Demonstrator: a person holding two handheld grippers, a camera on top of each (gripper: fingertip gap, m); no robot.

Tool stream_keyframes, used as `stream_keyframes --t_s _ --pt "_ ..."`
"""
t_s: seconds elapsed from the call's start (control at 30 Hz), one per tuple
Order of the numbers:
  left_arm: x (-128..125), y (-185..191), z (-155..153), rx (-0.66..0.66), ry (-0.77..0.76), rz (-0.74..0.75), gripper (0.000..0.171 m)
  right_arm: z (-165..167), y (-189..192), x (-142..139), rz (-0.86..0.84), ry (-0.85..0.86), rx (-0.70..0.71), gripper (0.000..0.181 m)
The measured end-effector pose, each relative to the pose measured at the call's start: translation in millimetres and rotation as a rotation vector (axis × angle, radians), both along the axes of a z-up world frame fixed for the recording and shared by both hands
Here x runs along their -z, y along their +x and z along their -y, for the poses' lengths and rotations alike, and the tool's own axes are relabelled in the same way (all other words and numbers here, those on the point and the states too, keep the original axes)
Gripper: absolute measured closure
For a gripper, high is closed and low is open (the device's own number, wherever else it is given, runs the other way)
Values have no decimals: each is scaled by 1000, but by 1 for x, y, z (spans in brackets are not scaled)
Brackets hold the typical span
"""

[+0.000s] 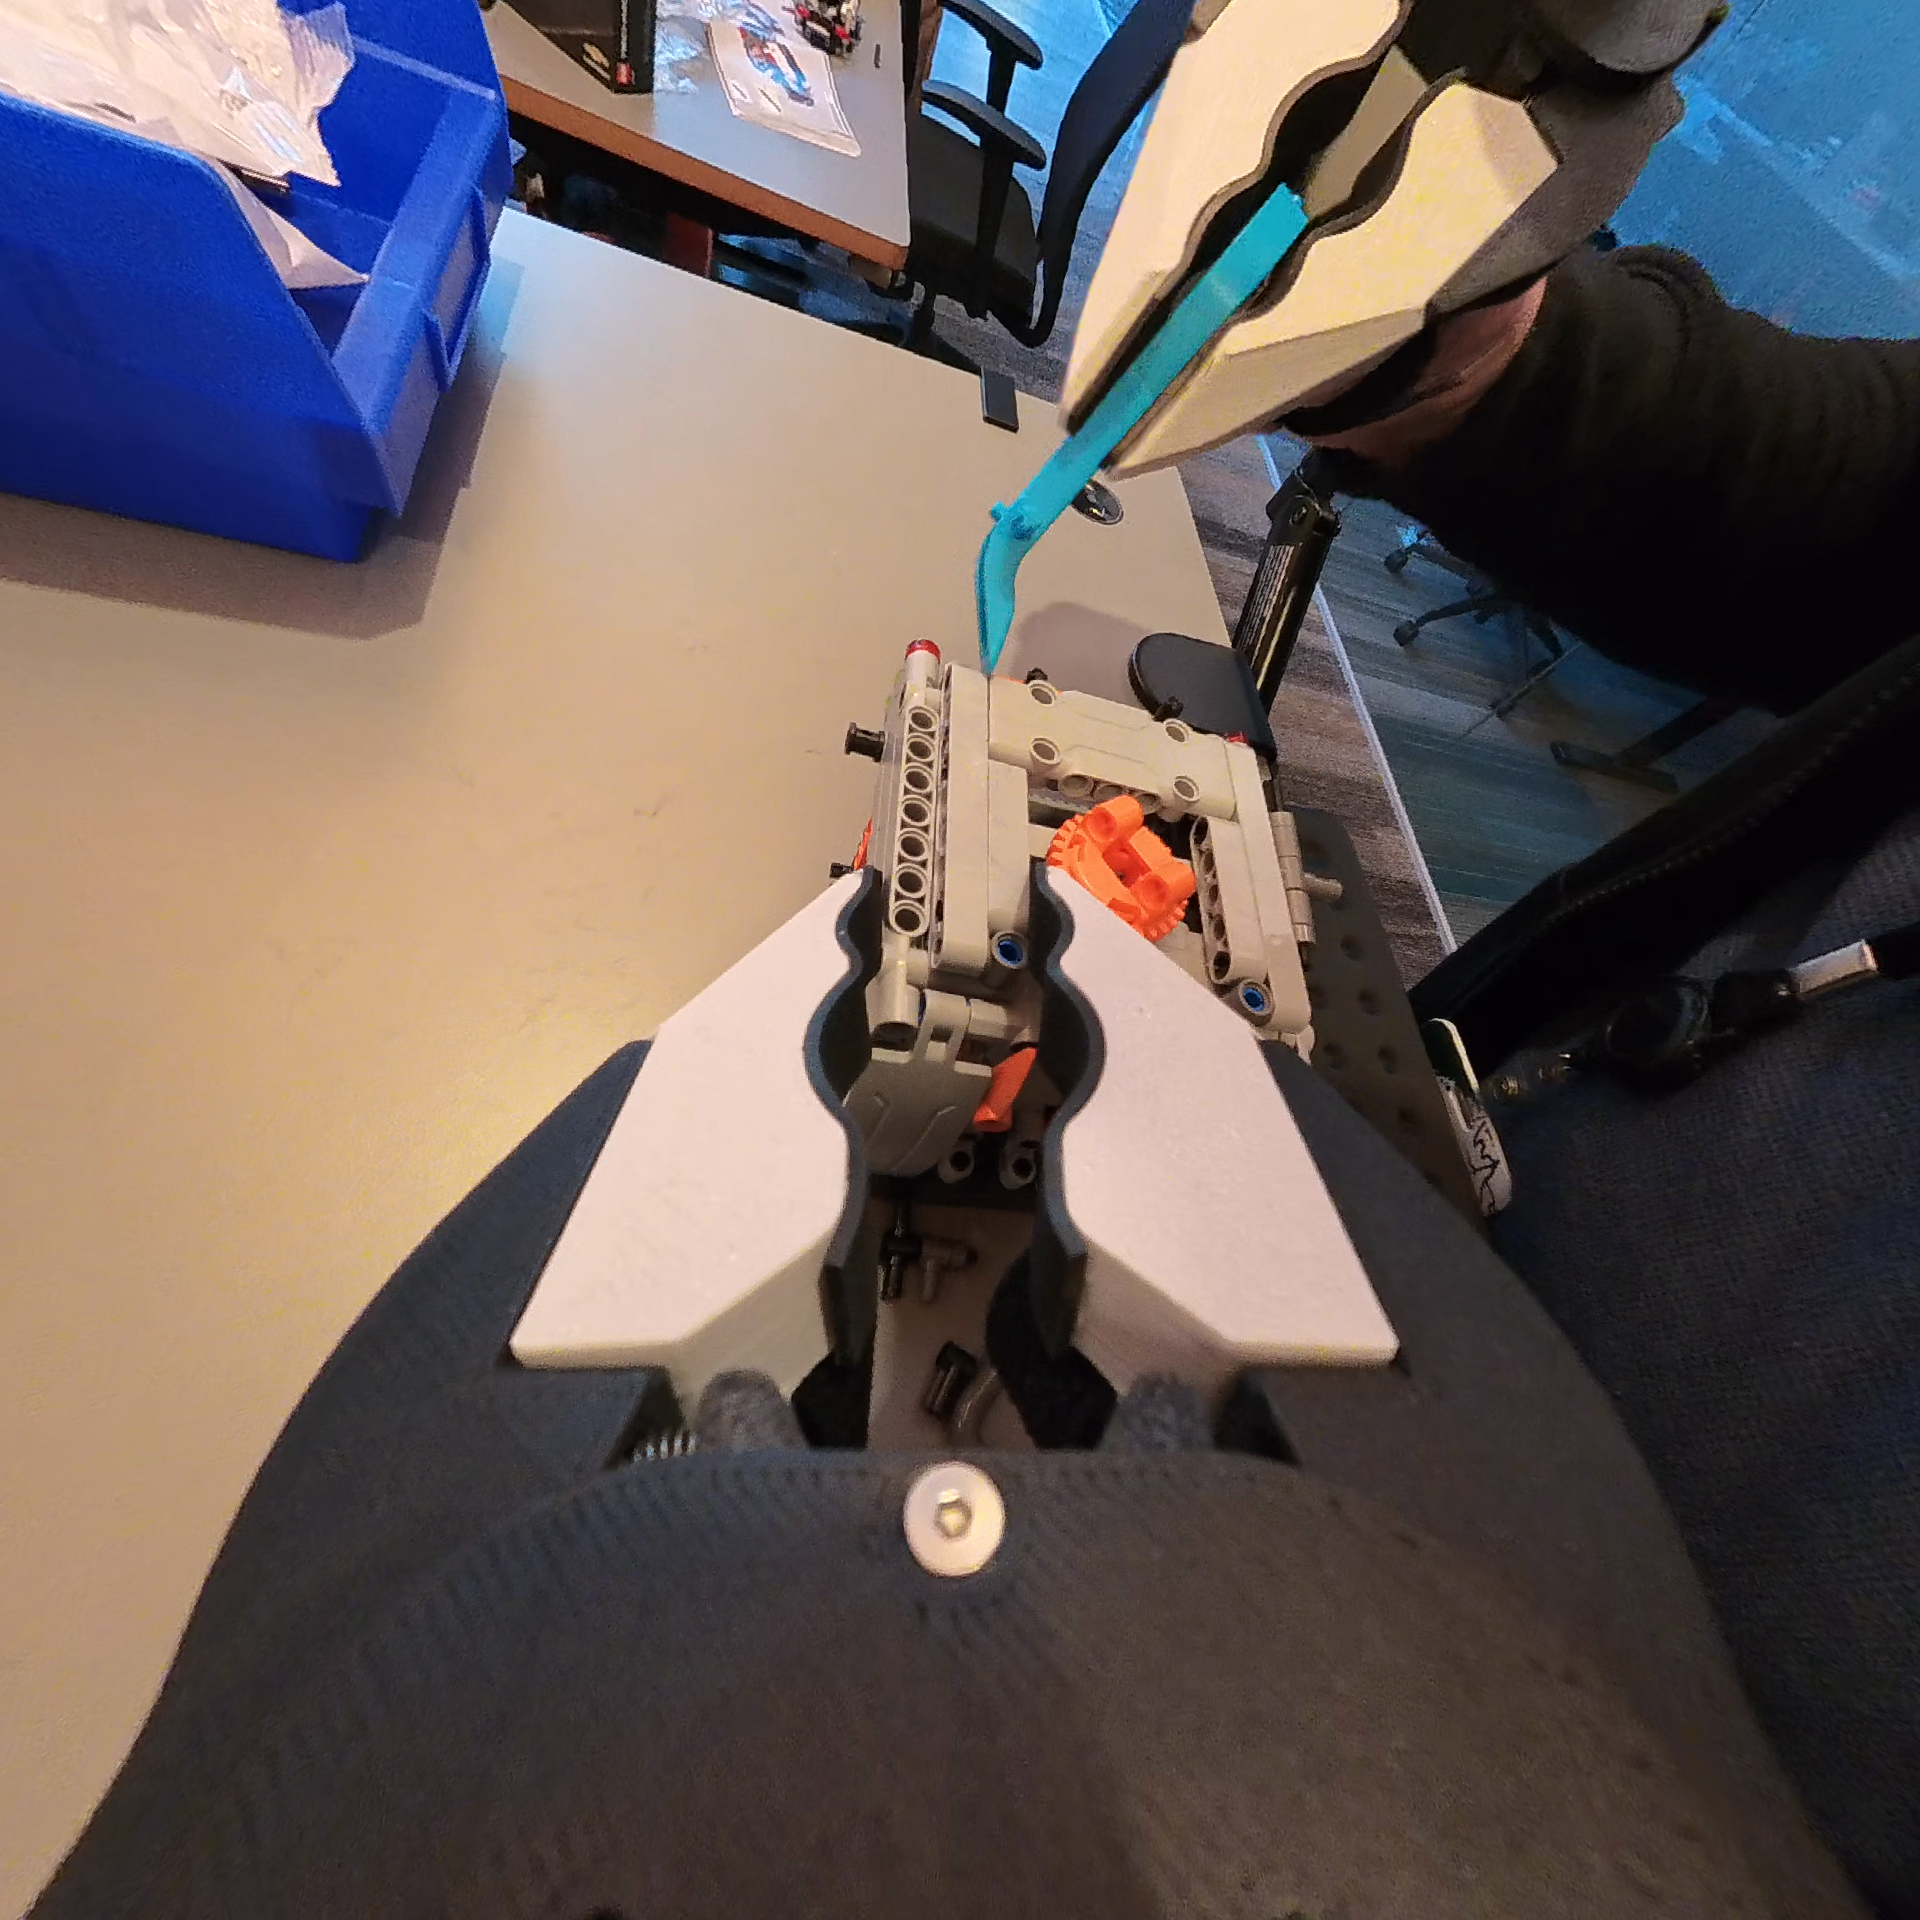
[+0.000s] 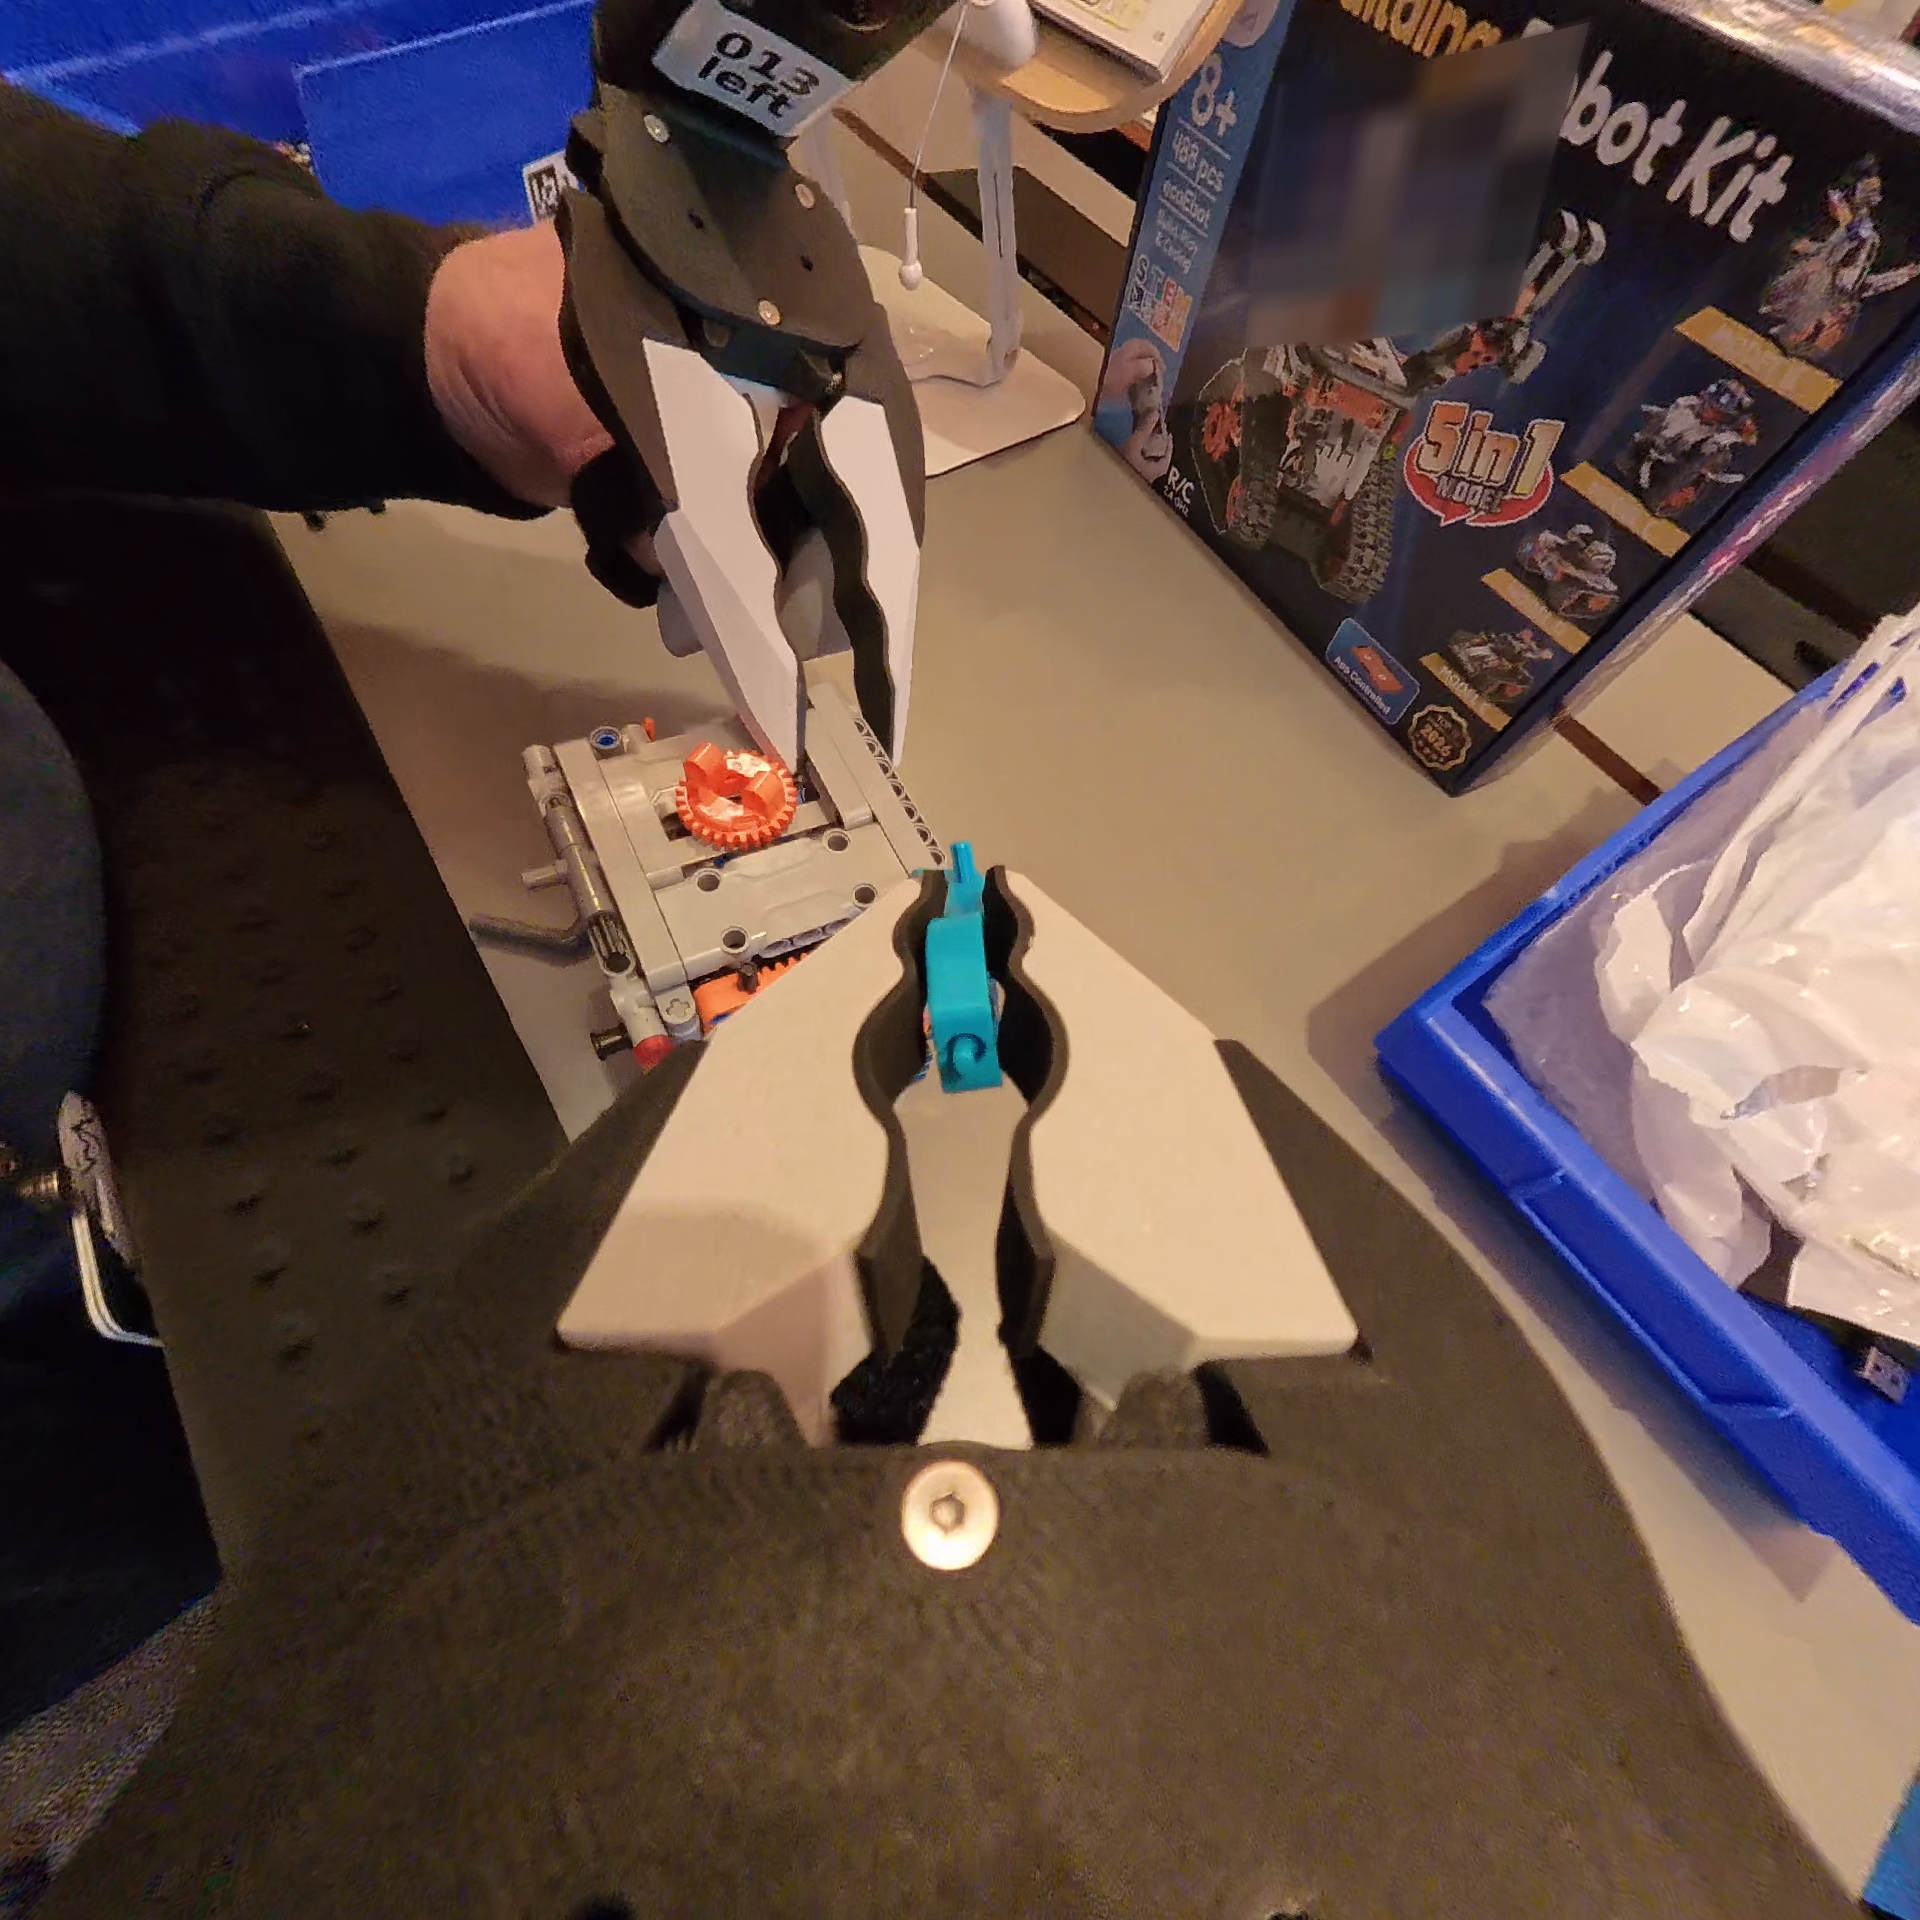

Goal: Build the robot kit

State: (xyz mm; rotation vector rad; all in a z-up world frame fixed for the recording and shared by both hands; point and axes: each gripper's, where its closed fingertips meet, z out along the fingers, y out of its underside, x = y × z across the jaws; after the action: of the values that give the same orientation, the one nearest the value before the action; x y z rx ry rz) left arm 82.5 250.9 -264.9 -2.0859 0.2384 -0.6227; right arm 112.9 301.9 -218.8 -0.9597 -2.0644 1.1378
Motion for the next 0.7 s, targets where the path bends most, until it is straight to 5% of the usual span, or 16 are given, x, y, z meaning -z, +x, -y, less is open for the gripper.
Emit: stream_keyframes --t_s 0.47,0.7 --pt "0 -1 1 -24 17 -1 146 8 5 3 -120 118 165 175" --pt "0 6 2 2 20 0 146 4 -2 -2 135 9 -38 176"
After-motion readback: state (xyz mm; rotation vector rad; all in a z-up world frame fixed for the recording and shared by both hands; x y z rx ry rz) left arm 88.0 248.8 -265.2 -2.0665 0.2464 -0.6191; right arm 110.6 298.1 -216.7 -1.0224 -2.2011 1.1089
